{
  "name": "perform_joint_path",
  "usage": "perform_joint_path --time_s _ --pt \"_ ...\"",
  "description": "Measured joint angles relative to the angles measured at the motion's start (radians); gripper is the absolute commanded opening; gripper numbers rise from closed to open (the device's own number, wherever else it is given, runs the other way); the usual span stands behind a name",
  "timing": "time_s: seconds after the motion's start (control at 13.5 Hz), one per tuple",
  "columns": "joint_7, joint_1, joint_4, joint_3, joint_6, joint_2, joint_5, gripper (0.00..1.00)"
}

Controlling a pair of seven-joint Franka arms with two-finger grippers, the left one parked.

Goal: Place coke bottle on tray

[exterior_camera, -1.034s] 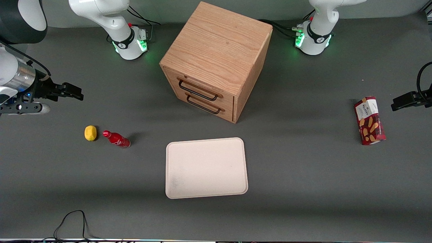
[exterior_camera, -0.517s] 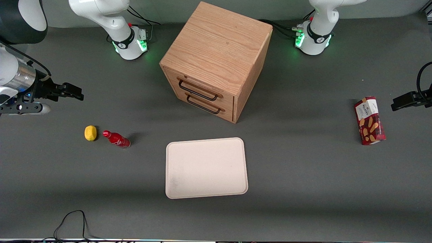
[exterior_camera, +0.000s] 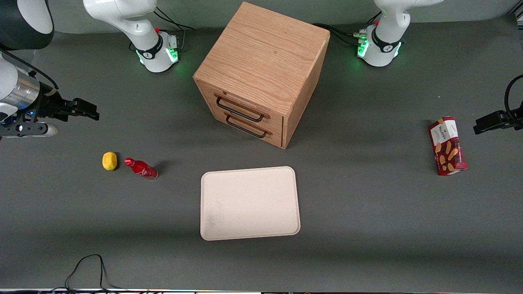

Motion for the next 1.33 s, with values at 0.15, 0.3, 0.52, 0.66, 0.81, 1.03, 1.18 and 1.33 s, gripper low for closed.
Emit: perform_joint_path --time_s 0.15,0.3,0.52,0.66,0.81,1.03,1.18,1.33 --pt "0.000 0.000 0.010 0.000 0.000 0.010 0.000 1.00" --pt "0.000 0.000 0.025 0.000 -0.004 0.025 0.000 1.00" --pt "0.000 0.000 0.035 0.000 -0.026 0.031 0.000 1.00" --pt "0.000 0.000 0.035 0.000 -0.036 0.034 0.000 1.00" --pt "0.002 0.000 0.035 0.001 -0.038 0.049 0.000 1.00" --pt "0.007 0.000 0.048 0.006 -0.097 0.035 0.011 1.00" --pt "0.027 0.006 0.047 0.009 -0.095 0.028 0.029 1.00" --pt "0.034 0.012 0.028 0.010 -0.070 0.030 0.031 1.00"
